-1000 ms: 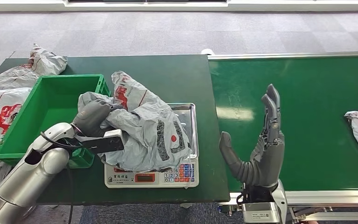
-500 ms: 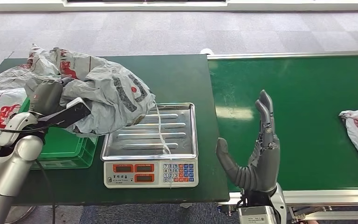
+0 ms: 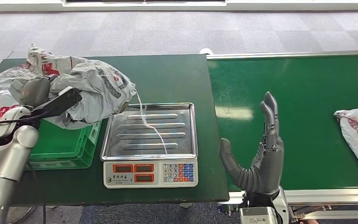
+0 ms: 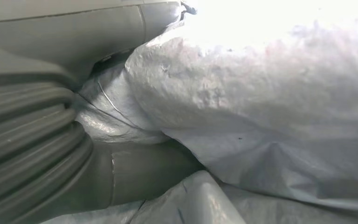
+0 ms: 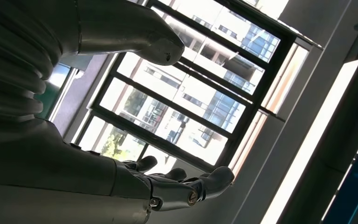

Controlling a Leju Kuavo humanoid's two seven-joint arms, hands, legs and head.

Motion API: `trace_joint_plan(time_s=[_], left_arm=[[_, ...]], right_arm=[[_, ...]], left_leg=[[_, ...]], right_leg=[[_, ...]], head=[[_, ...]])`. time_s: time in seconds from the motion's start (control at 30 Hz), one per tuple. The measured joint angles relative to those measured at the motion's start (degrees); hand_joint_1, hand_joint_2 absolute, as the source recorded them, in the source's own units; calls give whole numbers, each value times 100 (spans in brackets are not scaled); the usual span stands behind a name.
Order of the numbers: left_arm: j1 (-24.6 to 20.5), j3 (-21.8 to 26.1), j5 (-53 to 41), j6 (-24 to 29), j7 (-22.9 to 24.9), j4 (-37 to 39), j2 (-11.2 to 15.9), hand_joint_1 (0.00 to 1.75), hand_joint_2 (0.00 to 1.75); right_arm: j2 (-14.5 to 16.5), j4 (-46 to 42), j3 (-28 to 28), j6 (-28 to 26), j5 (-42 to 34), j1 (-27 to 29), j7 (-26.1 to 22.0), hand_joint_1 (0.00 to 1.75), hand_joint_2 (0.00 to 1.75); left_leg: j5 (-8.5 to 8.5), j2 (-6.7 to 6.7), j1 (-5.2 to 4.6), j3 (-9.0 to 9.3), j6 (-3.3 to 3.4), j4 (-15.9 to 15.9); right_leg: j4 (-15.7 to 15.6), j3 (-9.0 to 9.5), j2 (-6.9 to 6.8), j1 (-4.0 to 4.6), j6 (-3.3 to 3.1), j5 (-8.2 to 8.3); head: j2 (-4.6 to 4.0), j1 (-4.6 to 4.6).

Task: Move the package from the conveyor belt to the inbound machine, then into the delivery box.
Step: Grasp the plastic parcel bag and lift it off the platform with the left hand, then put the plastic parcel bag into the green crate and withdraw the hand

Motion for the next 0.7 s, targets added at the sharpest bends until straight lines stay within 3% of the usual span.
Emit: trace_joint_plan(time_s=[0.53, 0.67, 0.7], left_arm=[[2, 578, -455, 486, 16, 1289, -72, 175, 175], [28, 751, -465, 606, 62, 1393, -61, 80, 175], [43, 827, -447, 634, 58, 1409, -57, 80, 175]], right_arm=[[84, -58, -45, 94, 75, -70, 117, 0, 175], [88, -59, -55, 93, 91, -61, 92, 0, 175], [88, -59, -55, 93, 95, -55, 79, 0, 175]], left_leg=[[0, -1, 1, -5, 0, 0], [0, 0, 1, -6, 0, 0], [0, 0, 1, -6, 0, 0]], right_leg=[[1, -2, 0, 0, 0, 0], [1, -3, 0, 0, 0, 0], [1, -3, 0, 1, 0, 0]], head=[[0, 0], [0, 0], [0, 0]])
